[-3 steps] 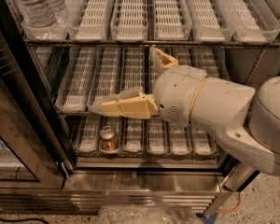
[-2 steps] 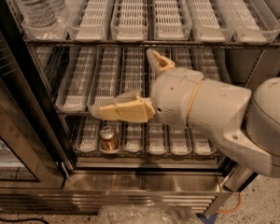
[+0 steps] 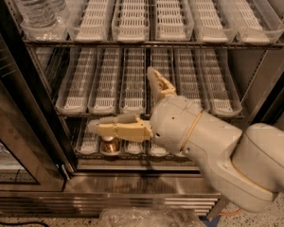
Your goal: Pick water bottle from top shelf of fridge
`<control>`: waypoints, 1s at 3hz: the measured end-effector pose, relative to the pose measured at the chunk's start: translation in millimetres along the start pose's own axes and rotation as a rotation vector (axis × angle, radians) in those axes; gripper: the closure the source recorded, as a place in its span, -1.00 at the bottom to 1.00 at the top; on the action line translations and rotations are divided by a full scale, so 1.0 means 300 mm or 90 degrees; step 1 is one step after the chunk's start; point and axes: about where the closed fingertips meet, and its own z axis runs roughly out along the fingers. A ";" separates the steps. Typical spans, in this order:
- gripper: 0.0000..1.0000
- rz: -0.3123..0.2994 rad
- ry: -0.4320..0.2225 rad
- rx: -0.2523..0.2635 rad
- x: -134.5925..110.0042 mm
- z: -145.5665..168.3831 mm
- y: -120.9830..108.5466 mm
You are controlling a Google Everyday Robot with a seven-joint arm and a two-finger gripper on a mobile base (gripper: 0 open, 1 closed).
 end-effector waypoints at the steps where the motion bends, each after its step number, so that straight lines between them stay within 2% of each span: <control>1: -1.00 -0.002 -0.040 0.025 -0.008 0.006 0.058; 2: -1.00 -0.047 -0.054 0.021 -0.091 0.054 0.168; 3: -1.00 -0.108 -0.036 -0.036 -0.147 0.153 0.306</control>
Offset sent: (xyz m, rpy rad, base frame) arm -0.0649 0.0928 0.0495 -0.0160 -0.1866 -0.0356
